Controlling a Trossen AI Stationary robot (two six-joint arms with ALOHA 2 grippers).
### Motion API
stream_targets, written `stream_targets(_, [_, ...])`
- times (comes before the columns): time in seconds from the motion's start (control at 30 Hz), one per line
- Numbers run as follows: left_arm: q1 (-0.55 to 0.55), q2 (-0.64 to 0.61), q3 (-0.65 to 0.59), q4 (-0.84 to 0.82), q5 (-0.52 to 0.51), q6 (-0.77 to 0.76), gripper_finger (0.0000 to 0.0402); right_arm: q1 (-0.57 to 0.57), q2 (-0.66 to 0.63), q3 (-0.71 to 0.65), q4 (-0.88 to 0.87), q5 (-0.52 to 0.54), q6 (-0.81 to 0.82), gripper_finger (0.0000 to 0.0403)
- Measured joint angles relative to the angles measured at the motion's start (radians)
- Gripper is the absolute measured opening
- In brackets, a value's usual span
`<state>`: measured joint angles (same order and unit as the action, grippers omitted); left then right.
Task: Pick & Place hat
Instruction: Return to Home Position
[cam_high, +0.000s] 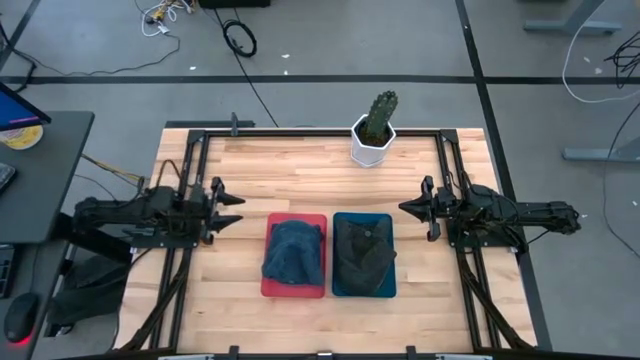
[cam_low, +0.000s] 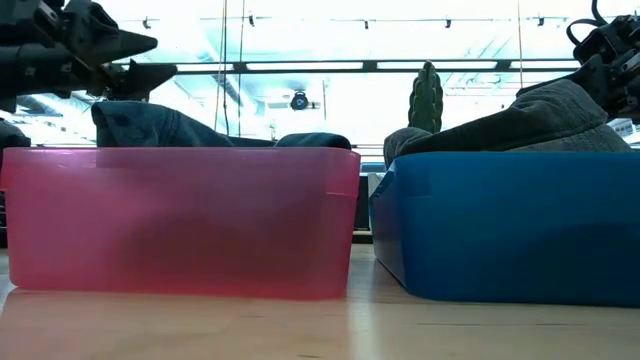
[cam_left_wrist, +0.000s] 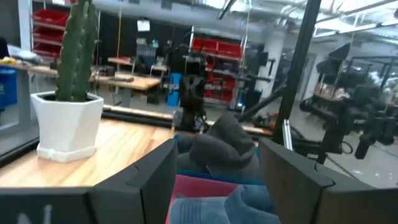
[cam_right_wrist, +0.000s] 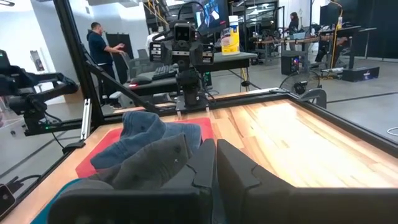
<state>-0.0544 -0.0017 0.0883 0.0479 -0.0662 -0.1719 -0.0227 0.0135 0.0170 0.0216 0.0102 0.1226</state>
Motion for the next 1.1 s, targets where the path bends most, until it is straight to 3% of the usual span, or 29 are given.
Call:
stream_targets(0.4, [0.000, 0.003, -0.018, 0.003, 0.019, 0.021, 0.0227, 0.000, 0.000, 0.000, 0.001, 0.000, 0.000, 0.0021])
stream_targets(0.57, [0.000, 0.004, -0.080, 0.125, 0.046, 0.041, 0.0227, 0.000, 0.000, 0.000, 0.001, 0.000, 0.000, 0.0021])
stream_targets(0.77, [0.000, 0.011, -0.079, 0.087, 0.080, 0.072, 0.0227, 0.000, 0.000, 0.000, 0.001, 0.000, 0.000, 0.0021])
stream_targets(0.9, [0.000, 0.013, -0.079, 0.008, 0.168, 0.175, 0.0227, 0.000, 0.000, 0.000, 0.001, 0.000, 0.000, 0.0021])
stream_targets(1.1, [-0.001, 0.021, -0.079, -0.009, 0.182, 0.120, 0.0227, 0.000, 0.000, 0.000, 0.000, 0.000, 0.000, 0.0021])
